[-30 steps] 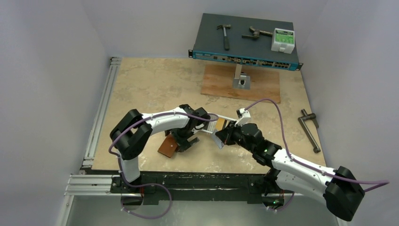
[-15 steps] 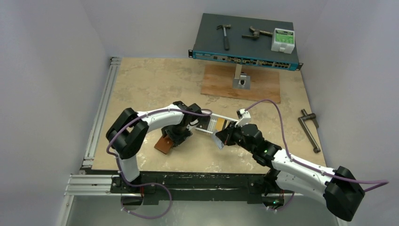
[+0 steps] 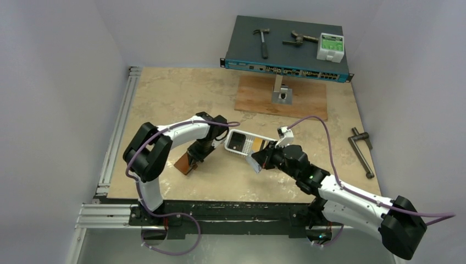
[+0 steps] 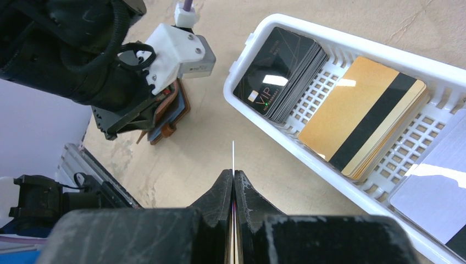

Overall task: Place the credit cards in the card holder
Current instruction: Open the card holder at the center of the board.

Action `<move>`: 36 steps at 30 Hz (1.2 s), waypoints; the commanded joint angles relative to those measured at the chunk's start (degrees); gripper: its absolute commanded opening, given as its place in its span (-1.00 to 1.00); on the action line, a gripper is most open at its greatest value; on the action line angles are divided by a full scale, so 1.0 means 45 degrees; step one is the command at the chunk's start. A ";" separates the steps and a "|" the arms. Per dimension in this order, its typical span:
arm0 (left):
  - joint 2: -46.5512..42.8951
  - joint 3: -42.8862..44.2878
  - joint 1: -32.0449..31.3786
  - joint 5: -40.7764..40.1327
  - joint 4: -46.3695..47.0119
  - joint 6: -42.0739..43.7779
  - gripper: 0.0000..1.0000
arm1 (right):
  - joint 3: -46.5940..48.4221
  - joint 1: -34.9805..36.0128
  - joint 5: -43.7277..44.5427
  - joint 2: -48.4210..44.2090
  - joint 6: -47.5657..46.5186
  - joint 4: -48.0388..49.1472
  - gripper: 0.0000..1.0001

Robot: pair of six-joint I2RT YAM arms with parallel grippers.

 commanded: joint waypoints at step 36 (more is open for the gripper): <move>0.1035 0.1457 0.4511 1.1284 0.1196 0.0658 -1.00 | -0.0188 -0.0015 -0.1653 0.3105 0.0353 0.3871 -1.00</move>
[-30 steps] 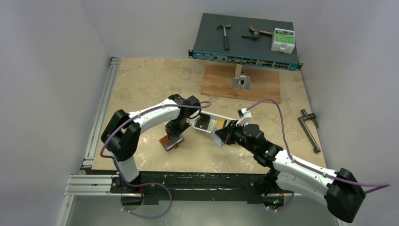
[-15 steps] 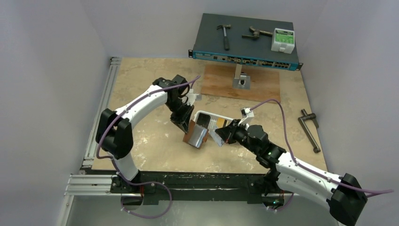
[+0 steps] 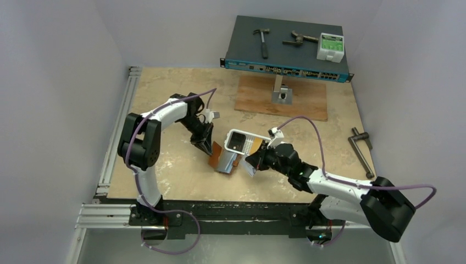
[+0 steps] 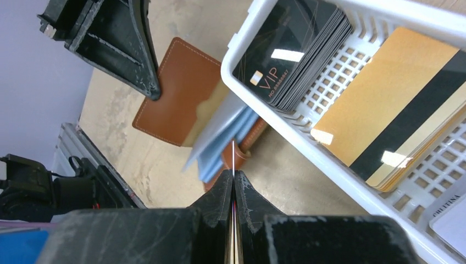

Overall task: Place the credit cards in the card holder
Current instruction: Open the card holder at the center of the board.

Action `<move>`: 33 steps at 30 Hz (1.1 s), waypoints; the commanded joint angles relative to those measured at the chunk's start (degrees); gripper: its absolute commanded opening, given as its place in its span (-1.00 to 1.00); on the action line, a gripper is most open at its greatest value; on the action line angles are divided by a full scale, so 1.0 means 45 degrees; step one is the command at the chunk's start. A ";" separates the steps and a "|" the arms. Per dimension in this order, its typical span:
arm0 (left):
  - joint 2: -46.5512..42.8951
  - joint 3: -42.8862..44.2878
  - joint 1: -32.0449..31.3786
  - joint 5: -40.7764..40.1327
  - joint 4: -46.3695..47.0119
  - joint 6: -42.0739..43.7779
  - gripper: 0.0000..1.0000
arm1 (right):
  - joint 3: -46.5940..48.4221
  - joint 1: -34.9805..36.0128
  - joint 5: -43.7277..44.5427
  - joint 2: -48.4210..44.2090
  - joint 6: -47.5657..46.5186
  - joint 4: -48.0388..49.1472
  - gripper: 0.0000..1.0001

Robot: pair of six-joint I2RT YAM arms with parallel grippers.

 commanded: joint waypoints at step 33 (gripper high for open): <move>-0.1139 0.1132 -0.1779 -0.4625 -0.1509 0.0408 -1.00 | 0.4344 0.0941 -0.0532 0.3278 -0.0791 0.0838 -1.00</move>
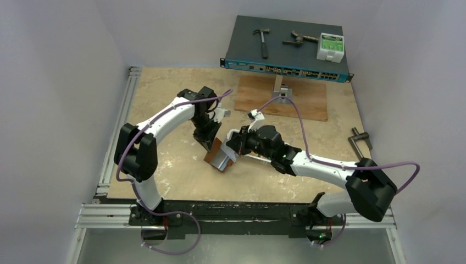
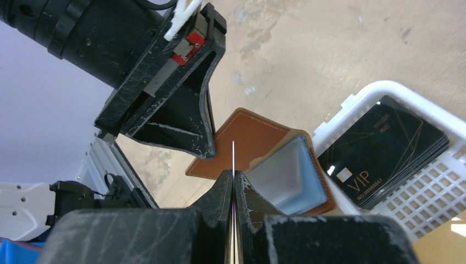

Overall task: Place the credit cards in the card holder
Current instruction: Open the card holder at the center of the board.

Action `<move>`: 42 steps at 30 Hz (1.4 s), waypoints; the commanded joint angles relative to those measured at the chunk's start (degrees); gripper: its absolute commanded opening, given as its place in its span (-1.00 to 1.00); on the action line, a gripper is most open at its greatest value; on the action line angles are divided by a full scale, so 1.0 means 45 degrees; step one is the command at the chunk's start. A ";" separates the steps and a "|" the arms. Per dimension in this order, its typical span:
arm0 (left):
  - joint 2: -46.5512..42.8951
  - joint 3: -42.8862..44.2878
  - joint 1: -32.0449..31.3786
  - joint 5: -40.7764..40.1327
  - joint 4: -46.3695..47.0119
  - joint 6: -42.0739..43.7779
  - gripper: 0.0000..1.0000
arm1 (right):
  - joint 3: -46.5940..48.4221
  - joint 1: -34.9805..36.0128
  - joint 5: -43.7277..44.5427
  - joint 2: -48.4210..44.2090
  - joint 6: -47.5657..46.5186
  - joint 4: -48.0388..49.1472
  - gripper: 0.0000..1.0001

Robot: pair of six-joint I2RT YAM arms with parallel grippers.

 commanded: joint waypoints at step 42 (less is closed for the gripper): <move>0.1243 -0.2480 0.0992 -0.0580 0.1930 0.0514 -1.00 | -0.0484 0.2131 0.0666 0.3839 0.0432 0.0046 -1.00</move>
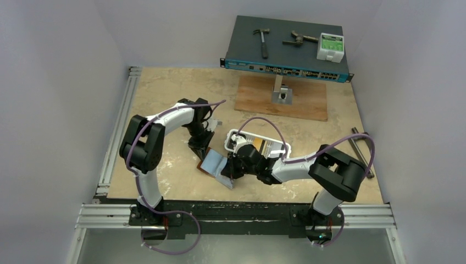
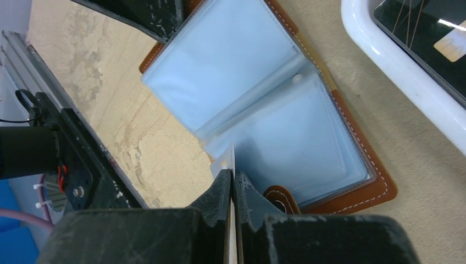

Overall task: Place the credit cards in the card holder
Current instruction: Open the card holder at the center of the board.

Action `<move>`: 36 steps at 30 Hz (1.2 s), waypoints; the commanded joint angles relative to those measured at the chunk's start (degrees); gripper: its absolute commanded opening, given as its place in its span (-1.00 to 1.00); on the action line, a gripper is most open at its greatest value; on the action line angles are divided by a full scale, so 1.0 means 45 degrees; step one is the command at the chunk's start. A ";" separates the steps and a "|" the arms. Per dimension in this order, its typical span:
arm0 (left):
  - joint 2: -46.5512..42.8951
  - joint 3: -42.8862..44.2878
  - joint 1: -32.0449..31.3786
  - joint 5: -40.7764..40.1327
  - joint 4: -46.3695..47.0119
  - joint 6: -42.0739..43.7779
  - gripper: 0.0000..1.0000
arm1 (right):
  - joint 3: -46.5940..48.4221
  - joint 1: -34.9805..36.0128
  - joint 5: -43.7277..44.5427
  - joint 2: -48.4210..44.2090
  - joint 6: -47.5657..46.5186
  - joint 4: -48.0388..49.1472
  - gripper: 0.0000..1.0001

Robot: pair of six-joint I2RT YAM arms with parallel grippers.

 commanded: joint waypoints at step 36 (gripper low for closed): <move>-0.0652 -0.0107 0.1648 0.3594 -0.0624 0.0598 -0.64 | -0.0071 -0.1380 -0.0939 0.0798 0.1831 0.2466 -1.00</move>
